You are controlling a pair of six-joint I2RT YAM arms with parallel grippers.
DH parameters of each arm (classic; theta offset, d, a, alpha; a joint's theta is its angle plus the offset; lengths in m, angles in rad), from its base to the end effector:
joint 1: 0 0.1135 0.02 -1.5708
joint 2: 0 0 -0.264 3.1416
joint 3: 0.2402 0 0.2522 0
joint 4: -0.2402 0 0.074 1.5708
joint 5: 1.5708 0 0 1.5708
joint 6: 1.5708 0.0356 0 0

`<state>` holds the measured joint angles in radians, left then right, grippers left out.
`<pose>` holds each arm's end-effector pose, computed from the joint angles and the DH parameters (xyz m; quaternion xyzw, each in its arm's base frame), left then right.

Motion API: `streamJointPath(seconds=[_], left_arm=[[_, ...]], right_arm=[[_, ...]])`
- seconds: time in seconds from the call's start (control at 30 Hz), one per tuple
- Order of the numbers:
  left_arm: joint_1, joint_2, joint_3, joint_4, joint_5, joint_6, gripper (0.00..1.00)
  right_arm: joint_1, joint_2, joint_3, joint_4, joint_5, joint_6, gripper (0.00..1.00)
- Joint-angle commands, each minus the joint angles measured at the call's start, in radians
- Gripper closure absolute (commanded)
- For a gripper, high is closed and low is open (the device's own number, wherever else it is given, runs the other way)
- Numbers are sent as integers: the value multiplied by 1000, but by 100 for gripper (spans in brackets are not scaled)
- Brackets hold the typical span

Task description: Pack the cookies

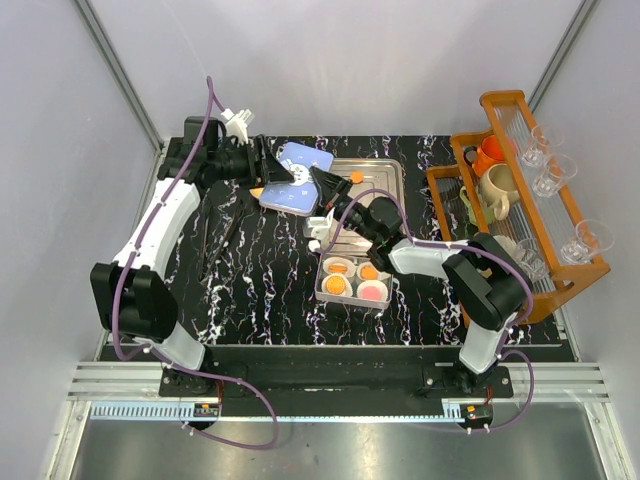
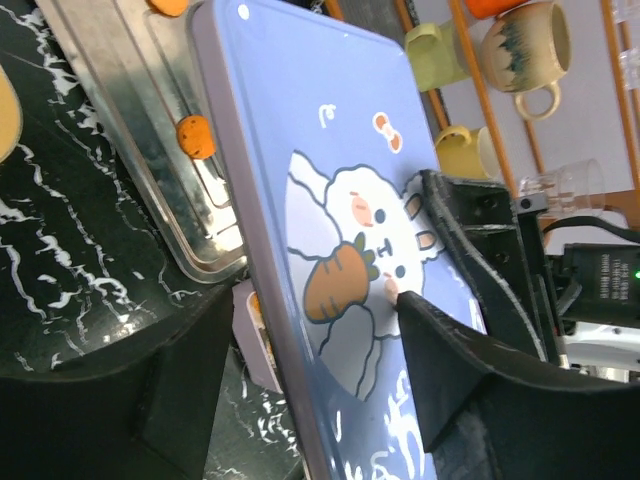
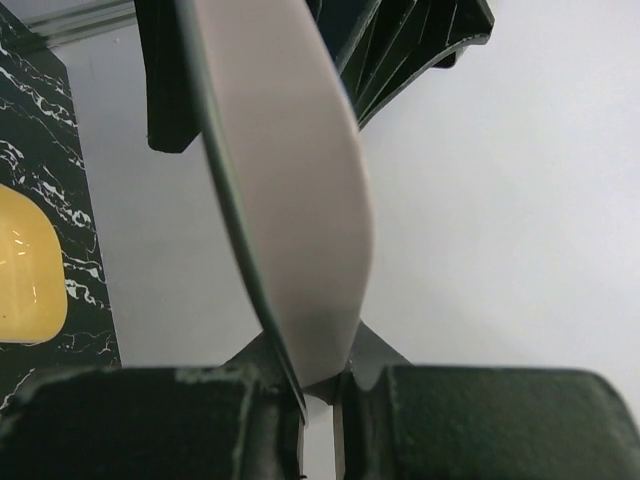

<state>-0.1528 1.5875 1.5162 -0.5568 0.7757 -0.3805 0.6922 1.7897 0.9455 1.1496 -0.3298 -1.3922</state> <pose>0.3455 -0.0784 0.3614 0.0769 0.8389 -0.4358 0.3167 0.2910 0.2563 0.2603 -0.5704 0.1799 -0.1816 0.7806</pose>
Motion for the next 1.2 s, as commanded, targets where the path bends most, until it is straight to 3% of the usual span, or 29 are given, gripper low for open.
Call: streamJointPath(seconds=[0.0,0.17,0.33,0.43,0.5,0.53,0.57,0.73,0.8,1.03,1.17], left_arm=[[-2,3,3,104,80,-60,35],[-2,-1,-27,179,154,-116,53],[-2,-11,-63,253,189,-176,79],[-2,-15,-68,274,198,-193,92],[-2,-15,-68,294,203,-213,98],[-1,-15,-68,301,206,-221,100],[-1,-17,-68,308,208,-230,100],[18,-3,-60,362,218,-284,100],[27,5,-53,376,229,-300,100],[65,35,15,361,246,-279,100],[70,49,21,270,244,-181,100]], right_arm=[[12,4,15,139,15,-22,99],[13,5,13,136,41,-24,91],[13,7,15,130,55,-33,85],[12,4,12,121,64,-37,76],[12,2,9,113,71,-39,58],[13,2,7,110,75,-37,50],[12,-1,9,104,87,-33,32],[12,-7,-2,79,130,1,5],[13,-12,-7,70,155,12,0],[7,-35,-24,-5,290,100,0],[-10,-117,1,-237,363,238,0]])
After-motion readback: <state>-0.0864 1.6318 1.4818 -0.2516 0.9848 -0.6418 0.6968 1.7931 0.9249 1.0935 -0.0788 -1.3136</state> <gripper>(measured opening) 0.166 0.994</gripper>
